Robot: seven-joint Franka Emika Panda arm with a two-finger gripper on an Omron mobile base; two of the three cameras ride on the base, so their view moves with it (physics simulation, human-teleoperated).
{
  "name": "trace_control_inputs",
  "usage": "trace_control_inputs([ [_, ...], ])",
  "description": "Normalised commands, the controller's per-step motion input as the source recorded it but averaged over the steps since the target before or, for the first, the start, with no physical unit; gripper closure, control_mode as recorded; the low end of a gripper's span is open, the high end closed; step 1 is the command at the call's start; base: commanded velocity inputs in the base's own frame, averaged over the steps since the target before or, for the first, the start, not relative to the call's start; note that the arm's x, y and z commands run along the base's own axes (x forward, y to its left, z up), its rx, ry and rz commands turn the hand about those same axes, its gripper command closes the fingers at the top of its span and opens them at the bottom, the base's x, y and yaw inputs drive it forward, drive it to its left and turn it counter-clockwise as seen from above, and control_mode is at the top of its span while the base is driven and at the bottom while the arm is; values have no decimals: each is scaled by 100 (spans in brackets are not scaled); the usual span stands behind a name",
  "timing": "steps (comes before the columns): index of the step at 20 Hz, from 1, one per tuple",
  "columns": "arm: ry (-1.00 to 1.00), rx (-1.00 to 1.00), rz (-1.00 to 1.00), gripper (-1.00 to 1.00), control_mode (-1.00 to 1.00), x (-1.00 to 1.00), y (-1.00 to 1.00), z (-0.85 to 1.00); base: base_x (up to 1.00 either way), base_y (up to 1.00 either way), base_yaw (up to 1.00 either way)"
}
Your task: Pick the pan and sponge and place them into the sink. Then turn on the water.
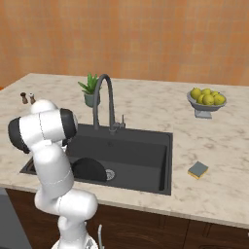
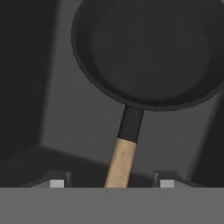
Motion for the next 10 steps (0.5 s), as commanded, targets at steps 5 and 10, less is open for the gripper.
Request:
trace_control_inputs([
  [5, -12, 0, -3, -100, -100, -28, 1, 55, 0, 0, 0],
  [10, -7, 0, -3, -100, -100, -52, 12, 73, 0, 0, 0],
])
